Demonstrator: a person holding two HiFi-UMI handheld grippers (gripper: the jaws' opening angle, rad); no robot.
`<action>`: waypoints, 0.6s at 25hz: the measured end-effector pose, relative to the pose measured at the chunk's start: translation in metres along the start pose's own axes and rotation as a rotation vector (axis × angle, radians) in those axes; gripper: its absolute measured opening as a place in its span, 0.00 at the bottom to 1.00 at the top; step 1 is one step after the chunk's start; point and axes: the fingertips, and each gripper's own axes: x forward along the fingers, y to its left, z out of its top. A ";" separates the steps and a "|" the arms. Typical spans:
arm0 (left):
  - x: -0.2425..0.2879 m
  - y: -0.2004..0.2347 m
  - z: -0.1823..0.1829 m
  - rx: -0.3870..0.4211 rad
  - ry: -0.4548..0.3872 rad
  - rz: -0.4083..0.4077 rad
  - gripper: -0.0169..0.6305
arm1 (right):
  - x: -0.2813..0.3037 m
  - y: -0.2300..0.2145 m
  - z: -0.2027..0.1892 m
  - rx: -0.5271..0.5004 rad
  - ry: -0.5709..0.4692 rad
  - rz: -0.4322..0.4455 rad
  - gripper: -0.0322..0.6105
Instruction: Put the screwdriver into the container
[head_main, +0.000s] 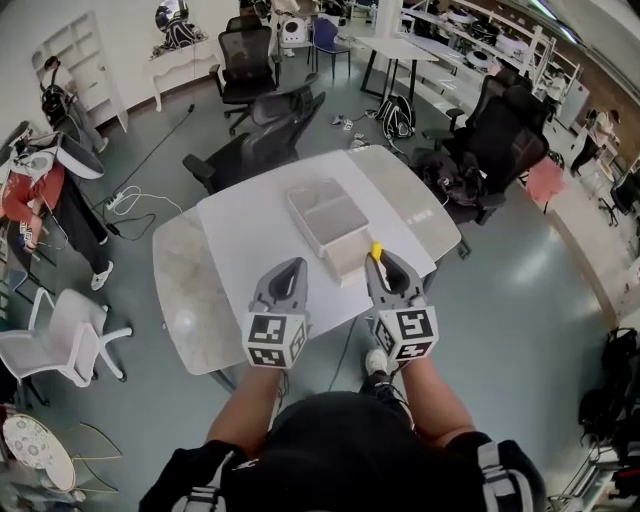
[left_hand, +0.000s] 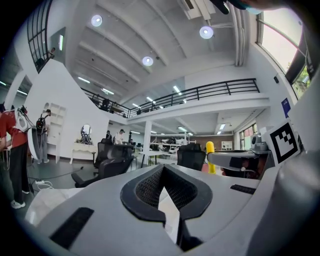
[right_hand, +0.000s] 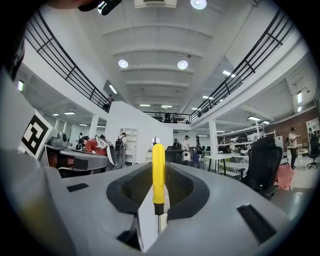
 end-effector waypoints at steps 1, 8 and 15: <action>0.007 0.001 -0.002 0.004 0.002 0.011 0.04 | 0.007 -0.004 -0.004 -0.003 0.003 0.016 0.16; 0.072 0.000 -0.008 0.020 0.030 0.095 0.04 | 0.058 -0.051 -0.033 -0.011 0.038 0.133 0.16; 0.134 -0.003 -0.005 0.017 0.042 0.185 0.04 | 0.119 -0.091 -0.063 -0.066 0.109 0.294 0.16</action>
